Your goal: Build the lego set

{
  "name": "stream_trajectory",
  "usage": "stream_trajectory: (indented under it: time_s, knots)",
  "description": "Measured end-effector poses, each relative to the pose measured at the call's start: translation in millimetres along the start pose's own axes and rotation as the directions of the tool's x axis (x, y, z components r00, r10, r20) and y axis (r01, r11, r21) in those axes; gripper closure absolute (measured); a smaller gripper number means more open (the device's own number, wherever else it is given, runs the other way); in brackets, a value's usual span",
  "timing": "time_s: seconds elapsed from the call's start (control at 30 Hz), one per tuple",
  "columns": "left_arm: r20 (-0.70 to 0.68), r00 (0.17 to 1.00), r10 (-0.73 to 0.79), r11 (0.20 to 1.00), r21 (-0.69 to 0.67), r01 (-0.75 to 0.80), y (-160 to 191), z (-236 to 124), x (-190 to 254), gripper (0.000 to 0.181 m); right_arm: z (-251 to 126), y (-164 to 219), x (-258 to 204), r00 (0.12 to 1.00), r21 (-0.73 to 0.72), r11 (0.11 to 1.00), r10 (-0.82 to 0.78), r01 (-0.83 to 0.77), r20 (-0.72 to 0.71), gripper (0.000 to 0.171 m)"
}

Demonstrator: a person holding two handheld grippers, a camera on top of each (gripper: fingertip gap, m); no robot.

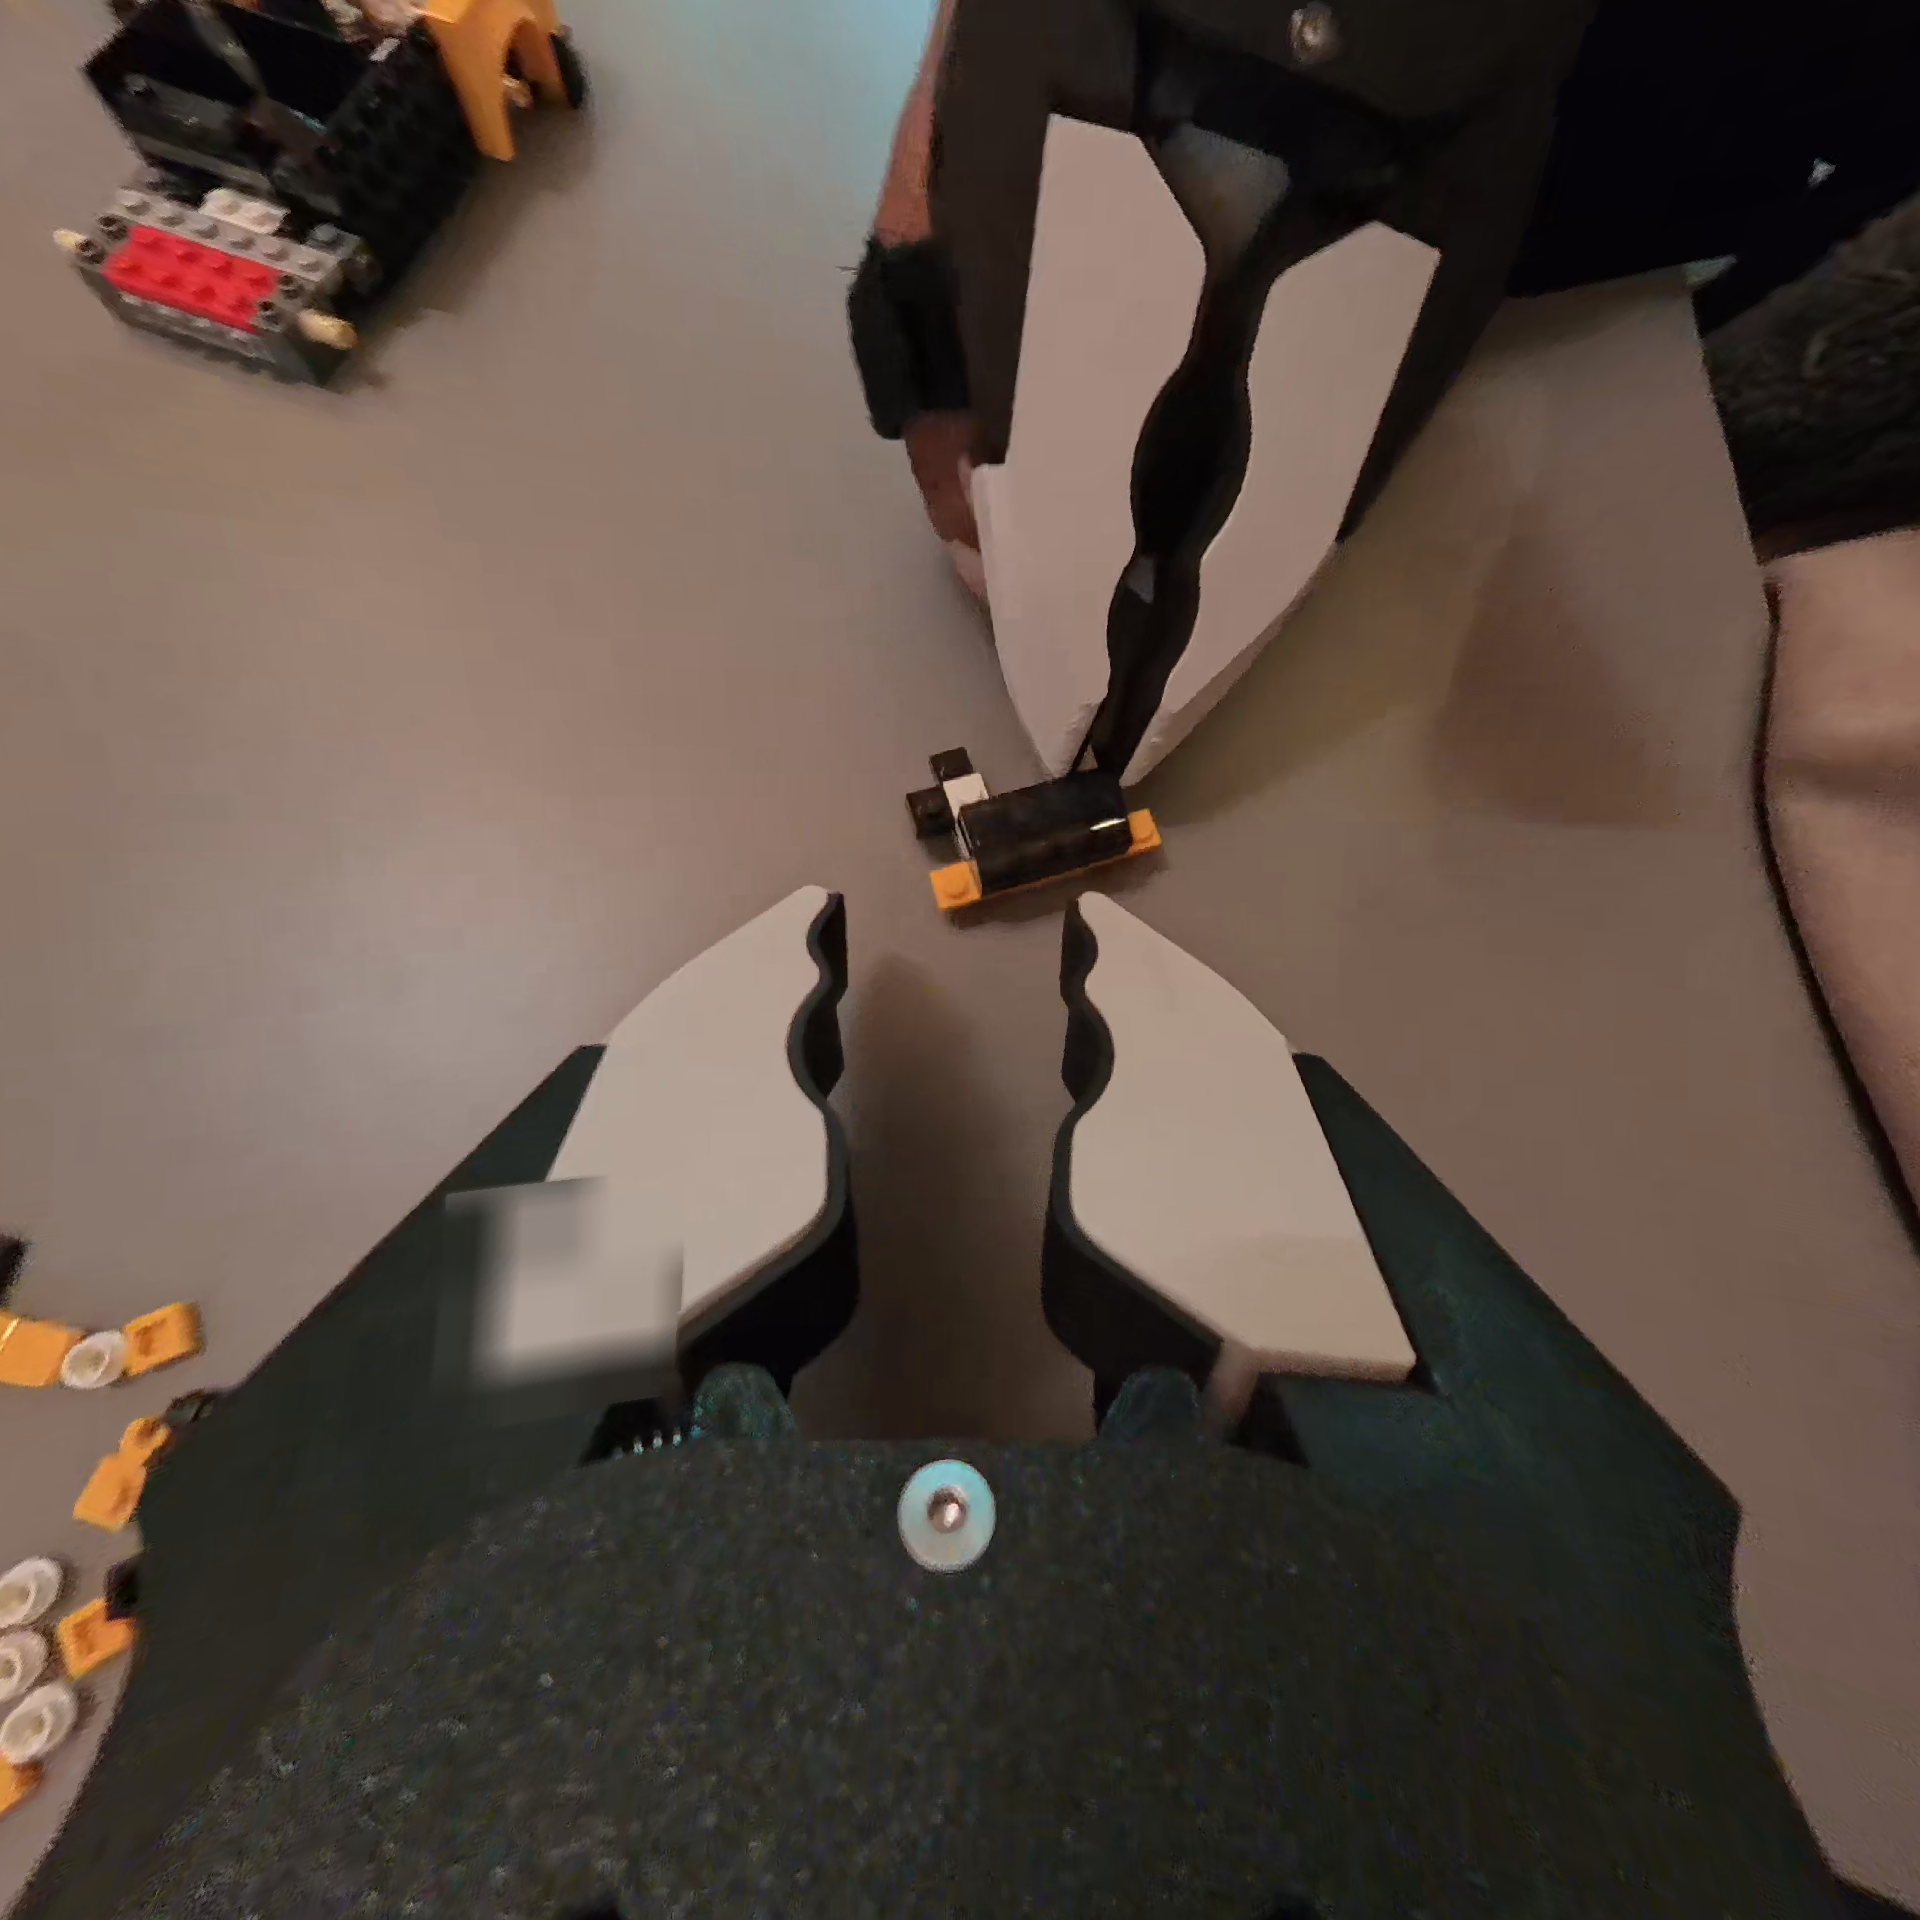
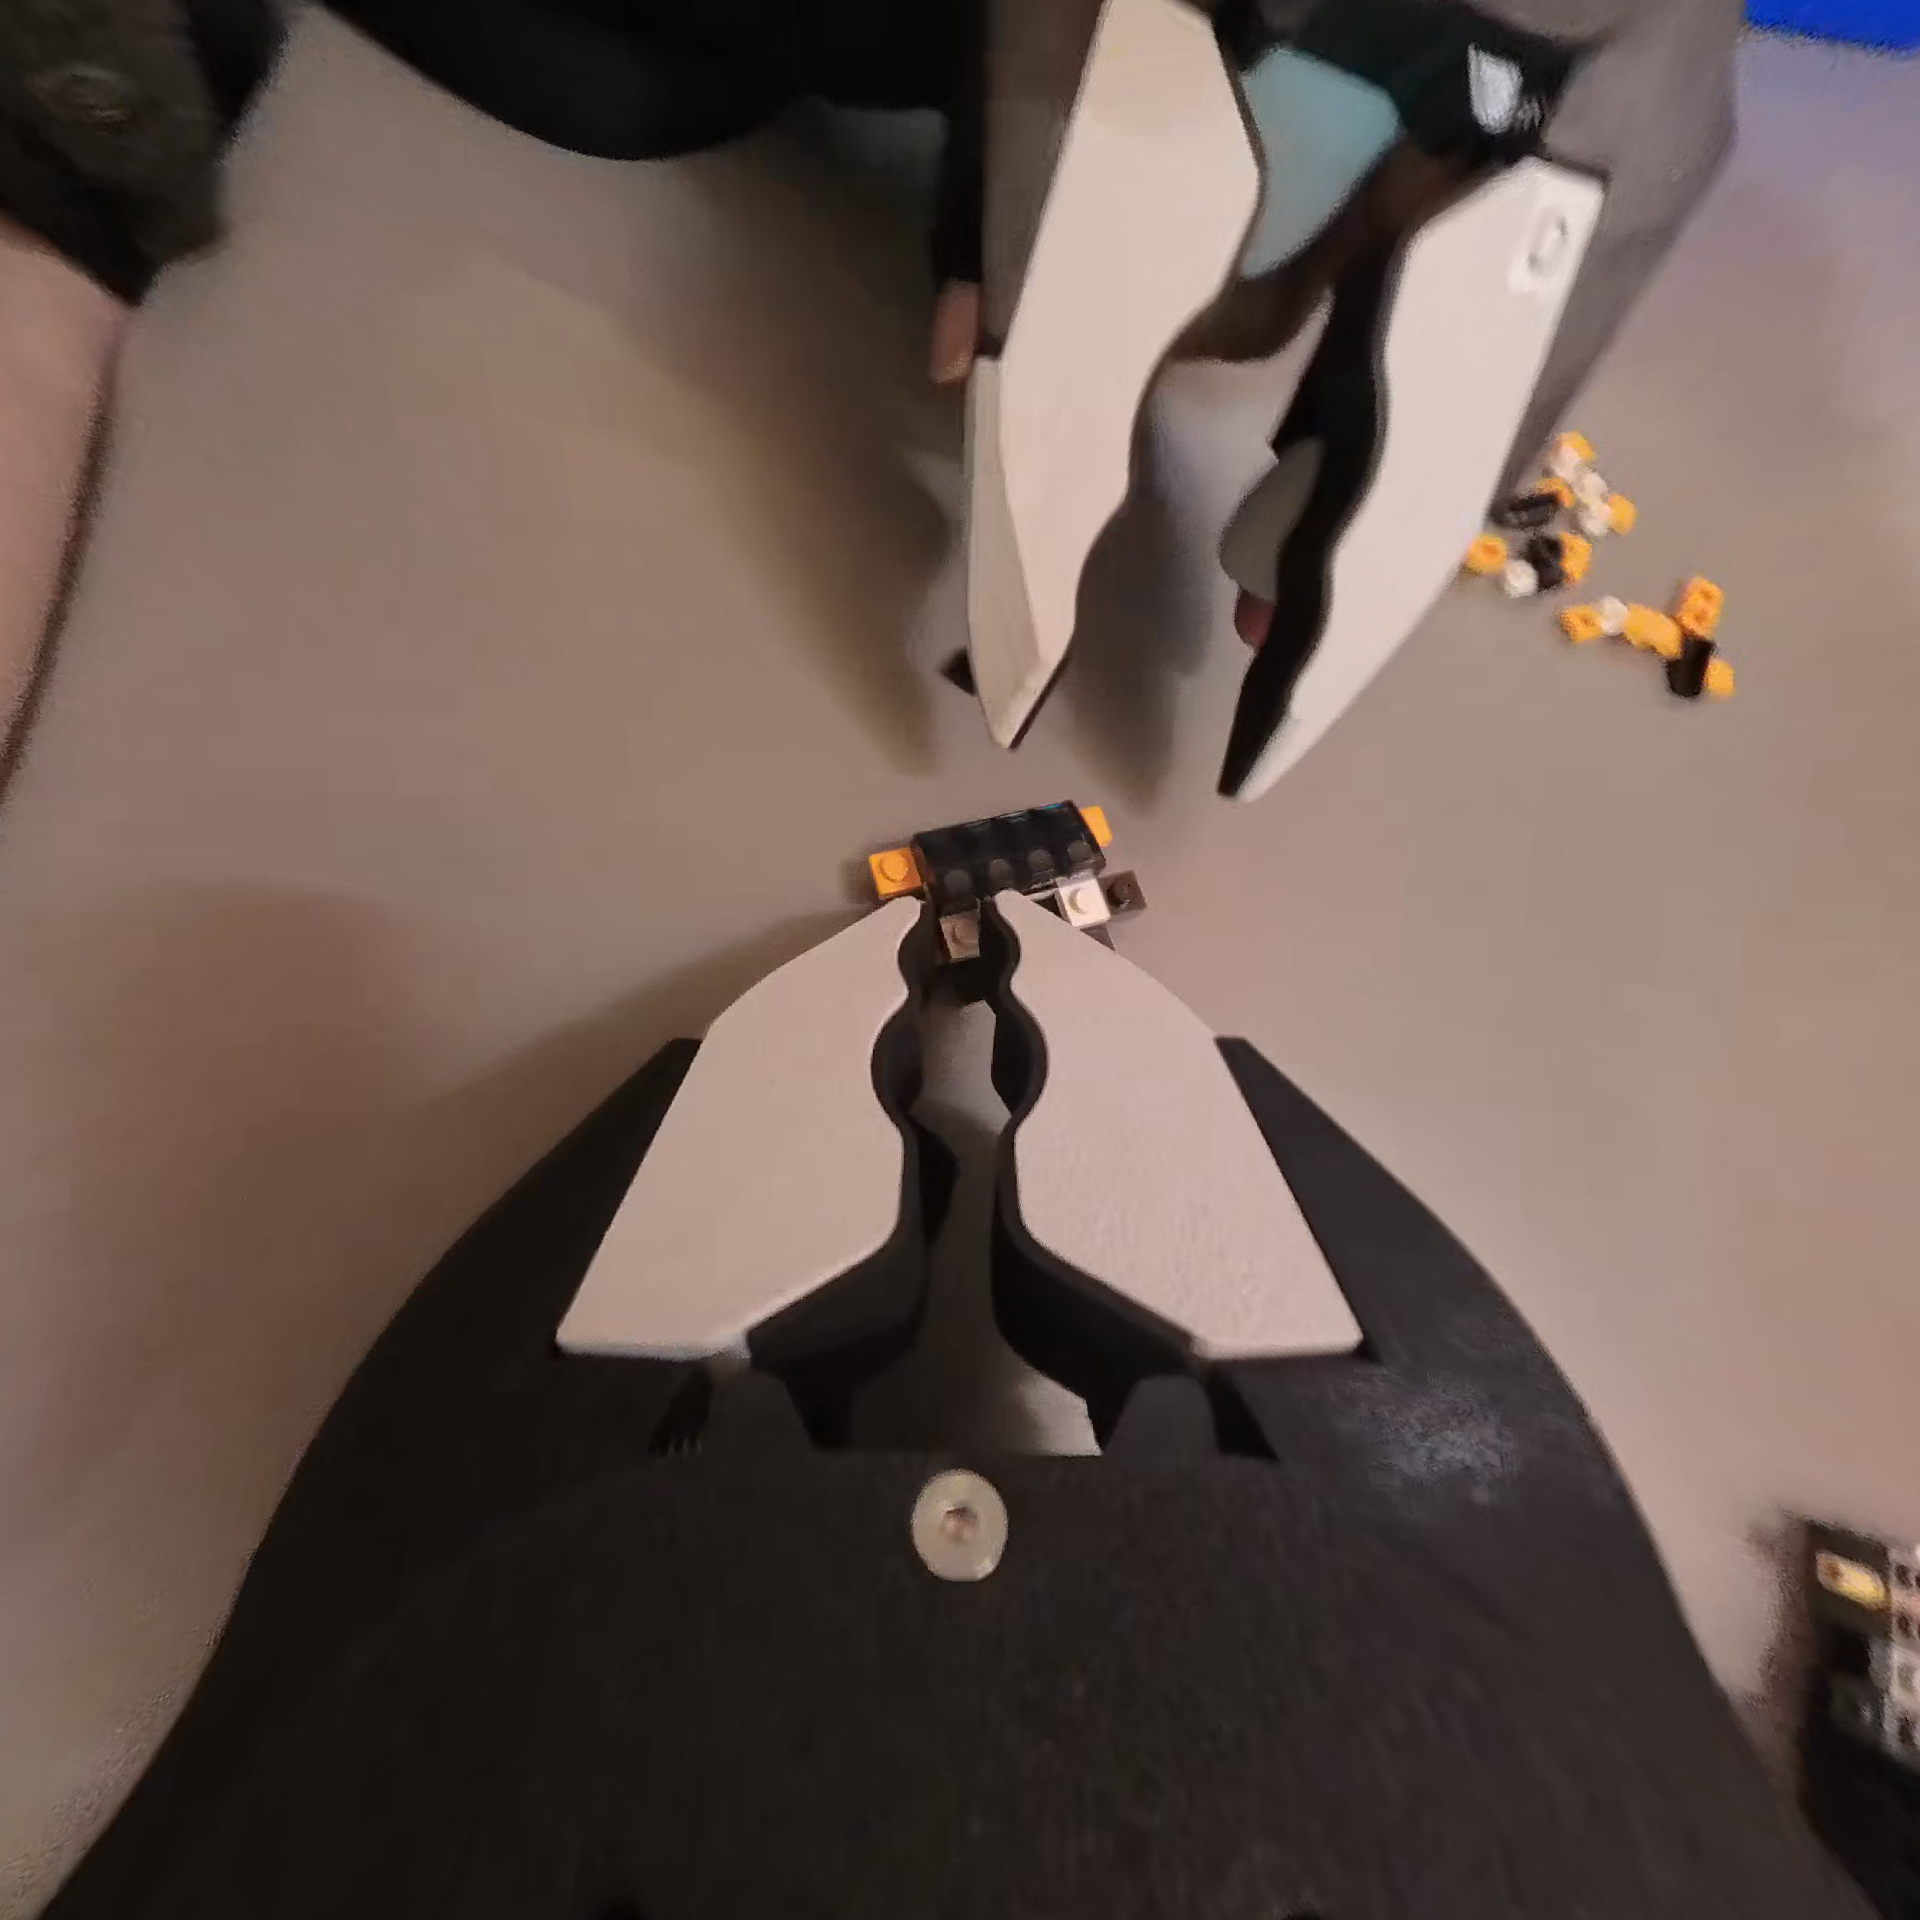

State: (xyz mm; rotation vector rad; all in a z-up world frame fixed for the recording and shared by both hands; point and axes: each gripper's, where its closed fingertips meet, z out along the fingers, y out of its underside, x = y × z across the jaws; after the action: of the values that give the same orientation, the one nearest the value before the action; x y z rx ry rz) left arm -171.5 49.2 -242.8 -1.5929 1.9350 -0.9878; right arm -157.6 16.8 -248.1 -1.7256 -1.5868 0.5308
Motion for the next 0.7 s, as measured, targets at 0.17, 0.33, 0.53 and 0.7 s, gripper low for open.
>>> stream_trajectory:
  time_s: [0.17,0.33,0.53,0.7]
  knots:
    - [-0.082,0.993,0.082,0.996,-0.019,-0.084,2,17,22,0.129,-2,3,1,0.998,0.003,0.998,-0.055,0.055,-0.003,0.163]
    - [-0.036,0.996,0.078,0.996,-0.039,-0.079,3,17,16,0.141,-9,13,16,0.997,-0.046,0.999,-0.007,0.003,-0.071,0.154]
    - [0.019,0.998,0.062,0.997,-0.048,-0.061,6,3,2,0.144,-21,15,30,0.987,-0.047,0.998,0.02,-0.028,-0.16,0.154]
    - [-0.069,0.994,0.086,0.986,-0.139,-0.095,21,-16,18,0.16,-26,12,30,0.986,-0.037,0.999,0.023,-0.03,-0.165,0.155]
